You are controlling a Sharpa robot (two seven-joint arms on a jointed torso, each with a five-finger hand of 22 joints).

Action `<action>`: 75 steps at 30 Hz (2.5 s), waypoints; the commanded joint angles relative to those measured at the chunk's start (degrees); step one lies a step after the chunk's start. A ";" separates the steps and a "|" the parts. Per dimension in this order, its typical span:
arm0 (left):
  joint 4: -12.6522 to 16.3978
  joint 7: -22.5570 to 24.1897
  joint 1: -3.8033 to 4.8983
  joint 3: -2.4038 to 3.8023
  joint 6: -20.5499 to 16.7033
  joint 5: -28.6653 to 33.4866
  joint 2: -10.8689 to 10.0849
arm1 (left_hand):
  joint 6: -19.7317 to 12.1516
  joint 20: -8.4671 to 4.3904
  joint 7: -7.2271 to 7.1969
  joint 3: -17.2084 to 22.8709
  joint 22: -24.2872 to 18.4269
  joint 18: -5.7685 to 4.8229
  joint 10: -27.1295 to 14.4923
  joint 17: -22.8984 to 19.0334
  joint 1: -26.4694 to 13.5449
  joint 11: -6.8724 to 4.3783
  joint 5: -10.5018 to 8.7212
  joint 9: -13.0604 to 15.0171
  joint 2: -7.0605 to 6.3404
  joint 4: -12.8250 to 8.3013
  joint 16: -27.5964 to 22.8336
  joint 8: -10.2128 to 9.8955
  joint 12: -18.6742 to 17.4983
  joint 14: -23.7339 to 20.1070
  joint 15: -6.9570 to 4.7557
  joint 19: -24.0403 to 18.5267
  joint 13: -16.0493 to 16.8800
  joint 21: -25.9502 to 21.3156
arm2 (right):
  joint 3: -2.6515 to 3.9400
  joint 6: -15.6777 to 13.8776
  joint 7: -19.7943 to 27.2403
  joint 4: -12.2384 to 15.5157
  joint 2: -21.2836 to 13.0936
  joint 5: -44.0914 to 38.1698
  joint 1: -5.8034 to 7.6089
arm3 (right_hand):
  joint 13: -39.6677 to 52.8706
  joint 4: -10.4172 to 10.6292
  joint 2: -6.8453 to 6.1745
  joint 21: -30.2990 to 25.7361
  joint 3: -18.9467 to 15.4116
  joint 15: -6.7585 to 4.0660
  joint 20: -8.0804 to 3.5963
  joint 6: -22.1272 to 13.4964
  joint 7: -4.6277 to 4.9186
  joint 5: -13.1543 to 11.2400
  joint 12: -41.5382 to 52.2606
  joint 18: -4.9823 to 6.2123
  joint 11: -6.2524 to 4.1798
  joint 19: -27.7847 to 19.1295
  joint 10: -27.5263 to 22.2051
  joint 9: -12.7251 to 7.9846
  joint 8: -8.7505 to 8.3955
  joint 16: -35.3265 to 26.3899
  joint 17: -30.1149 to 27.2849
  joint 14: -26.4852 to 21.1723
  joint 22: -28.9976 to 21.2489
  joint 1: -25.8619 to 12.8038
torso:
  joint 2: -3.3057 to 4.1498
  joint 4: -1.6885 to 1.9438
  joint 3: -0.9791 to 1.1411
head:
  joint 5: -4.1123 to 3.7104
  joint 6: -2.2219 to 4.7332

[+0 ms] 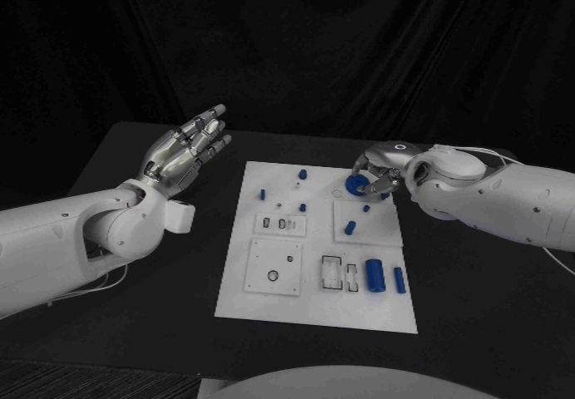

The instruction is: Assemble the parts on the task board

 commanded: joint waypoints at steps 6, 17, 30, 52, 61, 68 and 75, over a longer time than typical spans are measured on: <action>0.09 4.18 0.10 0.05 1.11 -0.10 0.05 | -0.10 0.62 0.28 0.51 0.02 -0.80 -0.07 -0.03 0.64 0.43 0.45 0.02 -0.08 -0.02 -0.12 -0.10 -0.05 0.03 0.48 -0.12 -0.02 -0.06 | 0.02 -1.91 -0.11 2.86 -0.16 -0.39 1.50 | 15.08 0.17 -0.02 0.34 -0.16 0.04 0.02 0.64 -0.62 -0.33 0.14 -0.23 0.41 0.61 6.08 6.32 4.79 0.15 15.08 5.81 10.95 -0.95 | -0.08 -0.02 -0.10 | 0.20 0.04; -0.14 3.74 0.09 0.05 1.39 -0.09 0.39 | -0.13 0.66 0.28 0.53 0.01 -0.80 -0.09 -0.03 0.68 0.43 0.46 0.02 -0.11 -0.04 -0.13 -0.11 -0.06 0.02 0.52 -0.12 -0.03 -0.07 | 0.03 -1.33 1.20 4.01 3.06 -0.38 2.29 | 15.08 0.87 -0.15 0.29 -0.23 0.11 0.09 -0.26 -0.53 -1.85 0.14 -0.22 0.45 0.69 6.08 6.76 4.99 0.15 15.08 5.81 11.01 -1.76 | -0.07 0.06 -0.07 | 0.13 -0.04; -0.40 3.50 0.09 0.05 1.71 -0.09 0.73 | -0.16 0.71 0.28 0.54 0.01 -0.80 -0.06 -0.02 0.73 0.43 0.48 0.01 -0.18 -0.07 -0.11 -0.12 -0.05 0.03 0.56 -0.13 -0.02 -0.07 | 0.04 0.18 3.18 0.84 9.33 0.37 2.42 | 15.08 0.86 -0.07 0.26 -0.01 0.16 0.13 -0.74 -0.48 -2.16 0.14 -0.22 0.41 0.70 6.08 6.80 4.90 0.15 15.08 5.81 11.02 -1.60 | 0.06 0.16 -0.02 | -0.30 -0.25; -0.32 3.21 0.10 0.05 1.54 -0.09 0.59 | -0.04 0.75 0.28 0.55 0.01 -0.80 -0.03 -0.04 0.81 0.45 0.53 0.03 -0.28 -0.11 -0.14 -0.09 -0.04 0.02 0.58 -0.13 -0.01 -0.07 | 0.05 2.77 3.46 -5.22 15.52 0.45 2.46 | 15.08 0.94 -0.14 -1.28 0.57 0.48 0.42 -4.17 -0.31 -4.01 0.14 0.12 0.37 -0.03 6.08 6.23 3.10 0.15 15.08 5.81 10.56 -1.68 | 0.05 0.07 -0.06 | -0.85 -0.15; -0.57 3.13 0.10 0.05 1.78 -0.09 0.88 | -0.05 0.78 0.30 0.57 0.01 -0.78 -0.05 -0.04 0.87 0.47 0.58 0.03 -0.35 -0.12 -0.14 -0.09 -0.04 0.02 0.59 -0.13 -0.01 -0.07 | 0.05 3.47 3.14 -5.44 15.79 0.45 2.44 | 15.08 1.28 -0.46 -1.88 0.79 0.60 0.60 -7.97 -0.41 -6.14 0.14 0.22 0.31 -0.13 6.08 4.52 -0.76 0.15 15.08 5.81 10.50 -2.26 | 0.03 0.02 -0.07 | -0.75 -0.21; -0.70 3.04 0.10 0.05 1.96 -0.09 1.00 | -0.05 0.78 0.30 0.57 0.01 -0.78 -0.05 -0.04 0.87 0.47 0.58 0.03 -0.35 -0.12 -0.14 -0.09 -0.04 0.02 0.59 -0.13 -0.01 -0.07 | 0.04 3.61 3.16 -5.44 15.63 0.45 2.42 | 15.08 1.68 -0.64 -2.32 0.27 0.52 0.54 -9.97 -0.63 -8.48 0.14 0.29 0.09 -0.20 6.08 2.95 -3.14 0.15 15.08 5.81 10.46 -3.04 | 0.04 0.03 0.01 | -0.73 -0.36; -0.92 2.91 0.10 0.05 2.16 -0.10 1.14 | -0.05 0.78 0.30 0.57 0.01 -0.78 -0.05 -0.04 0.87 0.47 0.58 0.03 -0.35 -0.12 -0.14 -0.09 -0.04 0.02 0.59 -0.13 -0.01 -0.07 | 0.04 3.19 3.25 -5.01 15.10 0.45 2.41 | 15.08 2.39 -0.49 -2.90 -0.80 0.45 0.46 -9.74 -0.71 -13.85 0.14 0.36 0.01 -0.23 6.08 1.54 -4.49 0.15 15.08 5.81 10.46 -3.82 | 0.02 -0.02 0.05 | -0.69 -0.47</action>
